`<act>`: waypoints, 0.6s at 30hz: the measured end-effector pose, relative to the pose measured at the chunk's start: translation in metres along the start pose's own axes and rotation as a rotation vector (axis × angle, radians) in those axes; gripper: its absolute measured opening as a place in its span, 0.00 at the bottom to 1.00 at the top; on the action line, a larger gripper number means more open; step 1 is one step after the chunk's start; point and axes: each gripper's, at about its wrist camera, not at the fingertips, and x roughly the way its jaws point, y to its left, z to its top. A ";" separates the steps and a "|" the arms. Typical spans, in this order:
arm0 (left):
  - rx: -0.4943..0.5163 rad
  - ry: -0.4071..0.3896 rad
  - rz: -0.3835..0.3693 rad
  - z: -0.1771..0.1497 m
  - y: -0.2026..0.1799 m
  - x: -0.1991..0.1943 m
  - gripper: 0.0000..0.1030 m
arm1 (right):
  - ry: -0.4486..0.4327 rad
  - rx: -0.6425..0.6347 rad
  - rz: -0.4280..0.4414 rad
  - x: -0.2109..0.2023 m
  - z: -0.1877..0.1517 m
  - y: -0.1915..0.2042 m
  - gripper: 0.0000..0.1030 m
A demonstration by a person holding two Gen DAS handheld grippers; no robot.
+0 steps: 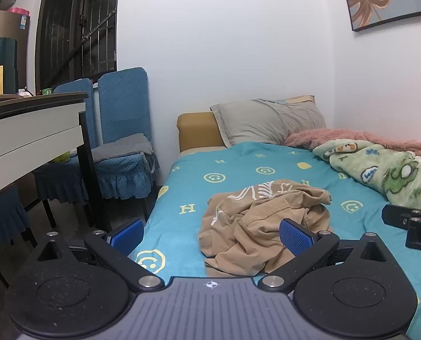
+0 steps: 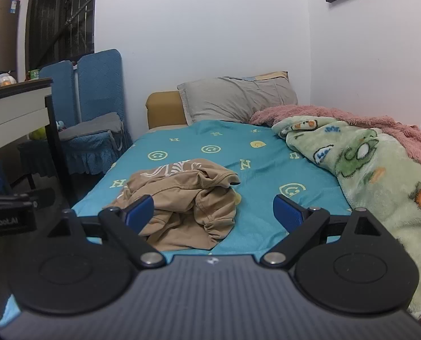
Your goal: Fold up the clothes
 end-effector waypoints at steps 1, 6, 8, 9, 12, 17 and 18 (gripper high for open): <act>0.001 0.002 -0.001 0.000 0.000 0.000 1.00 | 0.000 0.002 -0.005 0.000 0.000 0.000 0.90; -0.002 0.004 -0.011 0.000 -0.001 0.001 1.00 | 0.007 0.014 -0.022 0.001 0.001 -0.001 0.90; -0.001 0.004 -0.011 0.000 -0.001 0.002 1.00 | 0.008 0.014 -0.030 0.001 0.001 -0.001 0.90; -0.001 0.004 -0.011 0.000 -0.002 0.002 1.00 | 0.008 0.015 -0.033 0.001 0.001 -0.001 0.90; 0.000 0.004 -0.013 0.001 -0.004 0.003 1.00 | 0.007 0.020 -0.039 0.001 0.001 -0.003 0.90; -0.003 0.003 -0.031 -0.001 -0.003 0.003 1.00 | 0.023 0.022 -0.039 0.004 0.002 -0.004 0.90; -0.003 0.004 -0.031 -0.001 -0.003 0.004 1.00 | 0.027 0.018 -0.036 0.005 0.002 -0.003 0.90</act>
